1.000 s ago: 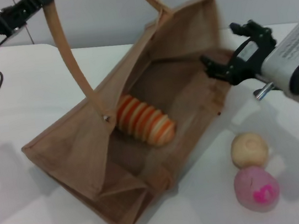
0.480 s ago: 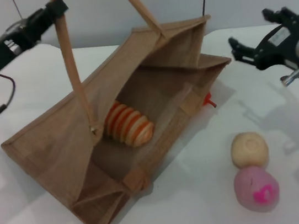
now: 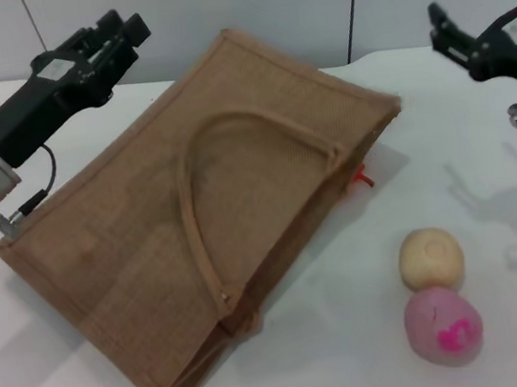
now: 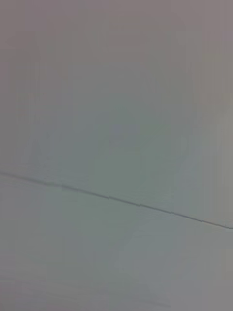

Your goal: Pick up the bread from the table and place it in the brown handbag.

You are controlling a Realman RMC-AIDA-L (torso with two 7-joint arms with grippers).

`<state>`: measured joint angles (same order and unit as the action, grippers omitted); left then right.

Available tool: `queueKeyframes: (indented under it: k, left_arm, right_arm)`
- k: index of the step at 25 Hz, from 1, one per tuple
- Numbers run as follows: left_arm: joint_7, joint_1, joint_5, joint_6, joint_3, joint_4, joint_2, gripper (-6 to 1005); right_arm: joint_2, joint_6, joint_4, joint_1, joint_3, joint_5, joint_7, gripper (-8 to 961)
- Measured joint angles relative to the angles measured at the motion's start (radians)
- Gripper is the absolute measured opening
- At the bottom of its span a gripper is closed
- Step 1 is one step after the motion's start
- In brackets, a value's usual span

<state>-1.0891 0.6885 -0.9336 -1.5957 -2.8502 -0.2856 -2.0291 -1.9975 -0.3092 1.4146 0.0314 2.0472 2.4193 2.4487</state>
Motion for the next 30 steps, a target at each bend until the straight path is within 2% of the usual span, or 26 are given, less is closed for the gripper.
queueKeyframes:
  k: [1,4,8,12,15,17,18,20,27,30]
  left_arm:
    - [0.031,-0.007,-0.015,0.005,0.000,0.010,-0.001,279]
    - [0.127,-0.029,-0.060,0.010,0.000,0.054,-0.003,518]
    - [0.285,-0.063,-0.134,0.014,0.000,0.122,-0.004,591]
    - [0.491,-0.103,-0.226,0.036,0.000,0.208,-0.010,663]
    - [0.609,-0.122,-0.294,0.057,0.000,0.268,-0.011,718]
    - [0.656,-0.131,-0.327,0.071,0.000,0.291,-0.011,752]
    - [0.762,-0.143,-0.399,0.105,0.000,0.337,-0.012,768]
    - [0.810,-0.147,-0.428,0.120,0.000,0.358,-0.012,802]
    - [1.080,-0.153,-0.580,0.185,0.000,0.473,-0.014,799]
    - [1.129,-0.155,-0.608,0.191,0.000,0.487,-0.014,798]
  right_arm:
    - [0.000,-0.072,-0.020,-0.002,0.022,0.001,0.001,877]
    - [0.000,-0.303,-0.107,-0.002,0.090,-0.002,0.010,877]
    - [0.001,-0.596,-0.256,0.021,0.157,0.002,0.119,877]
    - [0.001,-0.758,-0.403,0.063,0.173,0.004,0.259,877]
    - [-0.001,-0.838,-0.496,0.095,0.179,0.001,0.342,877]
    - [-0.010,-0.903,-0.576,0.128,0.193,-0.012,0.363,877]
    - [-0.010,-0.903,-0.576,0.128,0.193,-0.012,0.363,877]
    - [-0.018,-0.932,-0.613,0.144,0.203,-0.019,0.364,877]
    - [-0.021,-0.954,-0.663,0.174,0.236,-0.056,0.366,877]
    - [-0.021,-0.955,-0.674,0.184,0.242,-0.058,0.366,877]
